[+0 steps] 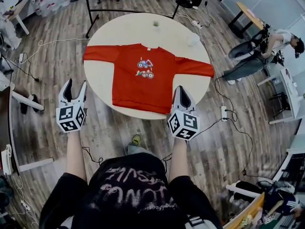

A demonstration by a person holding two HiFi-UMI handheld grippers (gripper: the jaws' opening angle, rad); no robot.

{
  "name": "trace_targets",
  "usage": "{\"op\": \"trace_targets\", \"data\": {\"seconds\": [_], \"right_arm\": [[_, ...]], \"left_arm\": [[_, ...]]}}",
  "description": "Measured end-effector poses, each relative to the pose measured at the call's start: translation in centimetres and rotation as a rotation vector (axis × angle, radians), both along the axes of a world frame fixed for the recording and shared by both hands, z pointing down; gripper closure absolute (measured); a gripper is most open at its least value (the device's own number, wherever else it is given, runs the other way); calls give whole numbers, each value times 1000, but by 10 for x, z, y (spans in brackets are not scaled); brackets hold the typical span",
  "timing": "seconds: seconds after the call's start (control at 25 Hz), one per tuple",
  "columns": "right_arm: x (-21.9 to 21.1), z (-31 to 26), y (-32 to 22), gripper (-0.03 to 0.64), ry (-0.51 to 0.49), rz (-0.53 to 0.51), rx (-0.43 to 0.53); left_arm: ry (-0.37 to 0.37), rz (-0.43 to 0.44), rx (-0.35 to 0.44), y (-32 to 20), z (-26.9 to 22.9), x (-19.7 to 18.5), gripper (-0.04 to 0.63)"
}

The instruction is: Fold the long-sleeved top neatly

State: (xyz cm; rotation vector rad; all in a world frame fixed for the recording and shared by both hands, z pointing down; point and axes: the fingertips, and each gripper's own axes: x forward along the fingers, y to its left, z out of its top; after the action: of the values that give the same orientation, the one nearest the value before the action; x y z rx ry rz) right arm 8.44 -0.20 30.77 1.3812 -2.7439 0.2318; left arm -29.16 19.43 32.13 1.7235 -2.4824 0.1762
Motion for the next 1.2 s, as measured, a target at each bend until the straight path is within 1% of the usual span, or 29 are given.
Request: {"op": "trace_targets", "data": {"seconds": [0.12, 0.24, 0.44, 0.68, 0.96, 1.2], "right_arm": [[-13, 5, -35, 612, -3, -20, -13], [-28, 13, -59, 612, 1, -48, -25], [-53, 19, -81, 612, 8, -87, -37], [-79, 26, -106, 612, 22, -101, -60], [-128, 38, -131, 612, 48, -92, -77], [-173, 56, -149, 612, 93, -99, -111]], "left_arm": [[-7, -23, -13, -27, 2, -8, 322], [-10, -46, -29, -43, 8, -15, 322], [-3, -86, -49, -53, 17, -33, 322], [7, -109, -71, -69, 28, -57, 322], [49, -92, -86, -96, 53, -103, 325], [106, -77, -126, -122, 87, -138, 329]]}}
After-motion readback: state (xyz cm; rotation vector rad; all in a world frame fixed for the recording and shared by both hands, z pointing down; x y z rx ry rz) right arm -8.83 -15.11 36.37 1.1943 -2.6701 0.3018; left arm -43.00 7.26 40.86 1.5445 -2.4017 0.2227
